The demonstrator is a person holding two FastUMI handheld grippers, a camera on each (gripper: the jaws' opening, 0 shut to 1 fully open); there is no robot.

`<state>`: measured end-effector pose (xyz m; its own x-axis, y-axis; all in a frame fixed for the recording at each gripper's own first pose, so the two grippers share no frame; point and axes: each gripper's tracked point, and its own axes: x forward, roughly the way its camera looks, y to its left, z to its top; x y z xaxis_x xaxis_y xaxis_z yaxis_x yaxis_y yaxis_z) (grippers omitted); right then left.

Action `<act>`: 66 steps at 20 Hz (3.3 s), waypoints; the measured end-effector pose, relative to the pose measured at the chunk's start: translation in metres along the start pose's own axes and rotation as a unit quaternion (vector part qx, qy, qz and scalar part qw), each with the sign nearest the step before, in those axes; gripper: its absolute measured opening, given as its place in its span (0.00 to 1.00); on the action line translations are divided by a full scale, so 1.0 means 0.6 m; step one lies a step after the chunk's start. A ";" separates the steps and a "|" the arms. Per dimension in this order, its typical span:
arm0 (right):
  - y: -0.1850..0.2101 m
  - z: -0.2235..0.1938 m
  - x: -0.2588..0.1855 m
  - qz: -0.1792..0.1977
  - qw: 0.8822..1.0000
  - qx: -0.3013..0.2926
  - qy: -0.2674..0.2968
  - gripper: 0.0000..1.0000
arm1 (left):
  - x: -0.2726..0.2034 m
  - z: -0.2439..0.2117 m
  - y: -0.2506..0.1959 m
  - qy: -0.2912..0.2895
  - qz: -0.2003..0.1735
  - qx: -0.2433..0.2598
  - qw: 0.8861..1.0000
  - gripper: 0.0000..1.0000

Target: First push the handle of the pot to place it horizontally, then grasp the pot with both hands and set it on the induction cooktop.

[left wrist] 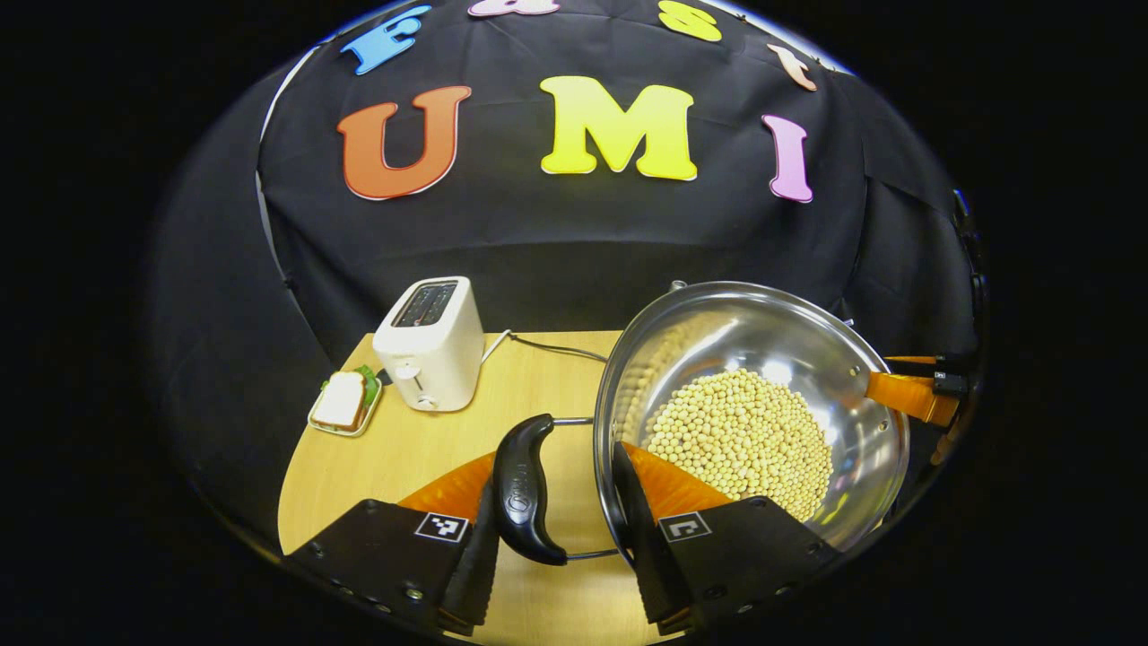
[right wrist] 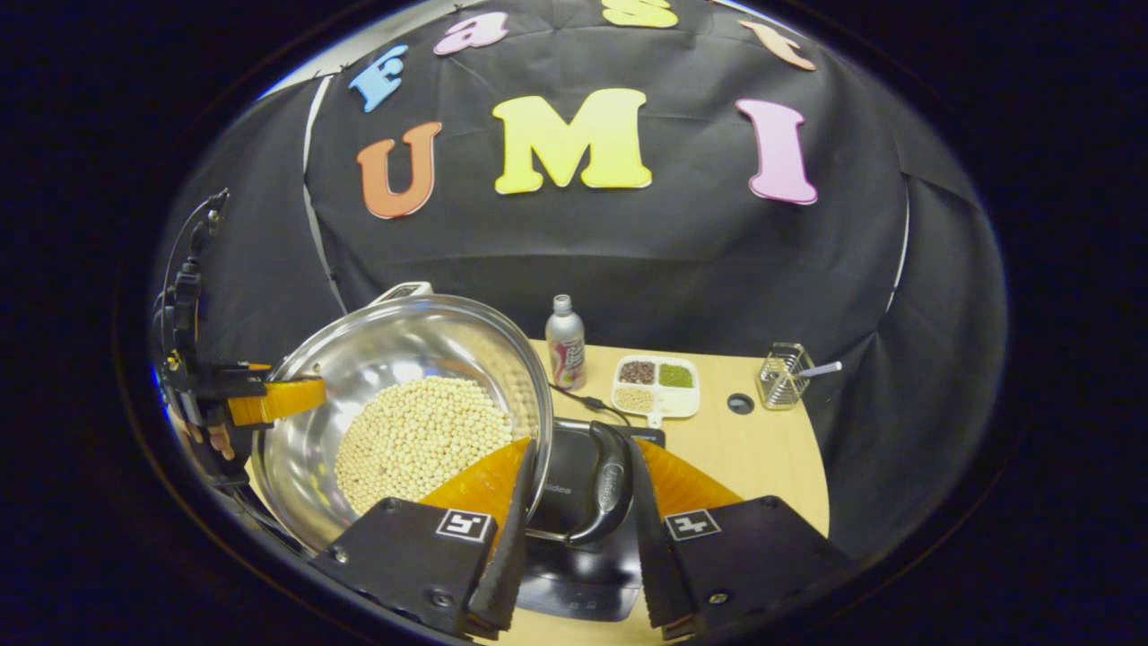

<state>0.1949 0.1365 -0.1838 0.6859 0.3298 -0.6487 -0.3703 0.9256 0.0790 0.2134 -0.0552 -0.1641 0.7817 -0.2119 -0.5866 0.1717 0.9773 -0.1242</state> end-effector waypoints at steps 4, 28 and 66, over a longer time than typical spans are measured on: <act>-0.057 0.003 0.011 -0.012 1.000 0.001 -0.004 0.54 | 0.032 0.010 -0.052 0.001 -0.012 -0.001 1.000 0.62; -0.164 -0.162 0.194 -0.034 0.998 0.046 0.036 0.55 | 0.246 -0.114 -0.125 0.032 -0.061 -0.024 0.997 0.63; -0.105 -0.113 -0.202 -0.102 0.969 0.023 -0.222 0.97 | -0.158 -0.053 -0.117 -0.195 0.006 -0.006 0.981 0.95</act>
<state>0.0927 0.0254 -0.1614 0.9479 0.1763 -0.2655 -0.1764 0.9840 0.0238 0.1080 -0.1037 -0.1253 0.9541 -0.1827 -0.2373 0.1553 0.9793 -0.1298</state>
